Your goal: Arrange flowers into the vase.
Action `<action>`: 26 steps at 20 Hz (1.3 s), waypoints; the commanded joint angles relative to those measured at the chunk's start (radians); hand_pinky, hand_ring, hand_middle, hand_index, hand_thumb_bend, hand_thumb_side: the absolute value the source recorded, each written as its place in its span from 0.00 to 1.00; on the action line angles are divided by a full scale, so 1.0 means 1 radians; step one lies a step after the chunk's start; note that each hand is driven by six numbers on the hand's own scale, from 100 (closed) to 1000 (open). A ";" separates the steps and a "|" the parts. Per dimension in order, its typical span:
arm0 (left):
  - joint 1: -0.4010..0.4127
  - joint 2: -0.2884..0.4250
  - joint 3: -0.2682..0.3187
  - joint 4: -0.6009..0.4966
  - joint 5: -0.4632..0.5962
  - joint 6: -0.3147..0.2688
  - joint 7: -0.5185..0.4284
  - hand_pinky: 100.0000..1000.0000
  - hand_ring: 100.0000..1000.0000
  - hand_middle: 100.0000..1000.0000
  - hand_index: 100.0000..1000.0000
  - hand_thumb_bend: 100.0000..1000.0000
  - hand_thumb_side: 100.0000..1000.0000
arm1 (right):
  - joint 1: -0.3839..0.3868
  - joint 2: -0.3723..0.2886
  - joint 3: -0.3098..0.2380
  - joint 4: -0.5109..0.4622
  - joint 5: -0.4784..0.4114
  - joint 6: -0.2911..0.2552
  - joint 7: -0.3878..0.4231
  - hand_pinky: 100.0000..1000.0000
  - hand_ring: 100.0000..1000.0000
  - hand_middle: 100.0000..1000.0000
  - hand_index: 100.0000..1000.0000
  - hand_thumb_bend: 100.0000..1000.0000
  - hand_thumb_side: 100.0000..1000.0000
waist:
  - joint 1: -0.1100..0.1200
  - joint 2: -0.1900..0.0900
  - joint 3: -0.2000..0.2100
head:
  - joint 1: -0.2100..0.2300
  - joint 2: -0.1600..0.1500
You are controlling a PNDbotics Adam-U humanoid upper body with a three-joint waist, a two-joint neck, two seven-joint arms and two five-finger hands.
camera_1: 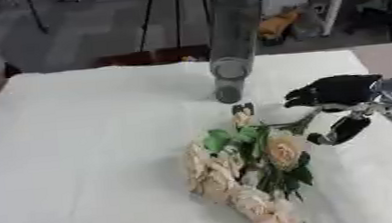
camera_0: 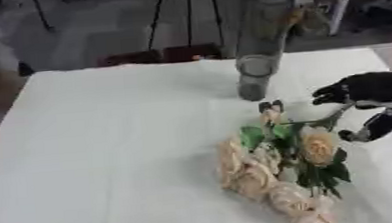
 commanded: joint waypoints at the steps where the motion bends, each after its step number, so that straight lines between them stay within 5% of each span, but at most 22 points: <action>1: -0.008 0.025 0.007 -0.014 0.003 -0.003 0.002 0.80 0.94 0.96 0.98 0.00 1.00 | -0.021 -0.021 -0.004 0.008 0.004 -0.011 -0.001 0.87 0.89 0.96 1.00 0.24 0.46 | 0.017 -0.003 0.000 | -0.004 -0.013; 12: -0.008 0.023 0.007 -0.014 0.003 -0.004 0.002 0.80 0.94 0.96 0.98 0.00 1.00 | -0.030 -0.010 0.003 0.022 0.002 -0.022 0.009 0.82 0.81 0.88 0.97 0.21 0.44 | 0.017 -0.005 0.000 | -0.006 -0.019; 16: -0.010 0.022 0.007 -0.014 0.003 -0.004 0.001 0.80 0.94 0.96 0.98 0.00 1.00 | -0.043 0.010 0.021 0.048 0.009 -0.037 0.029 0.81 0.79 0.83 0.94 0.24 0.20 | 0.016 -0.004 0.003 | -0.010 -0.020; 26: -0.009 0.022 0.008 -0.014 0.004 -0.005 0.002 0.80 0.94 0.96 0.98 0.00 1.00 | -0.080 0.041 0.028 0.098 0.020 -0.072 0.049 0.80 0.80 0.82 0.93 0.26 0.24 | 0.015 -0.002 0.006 | -0.015 -0.025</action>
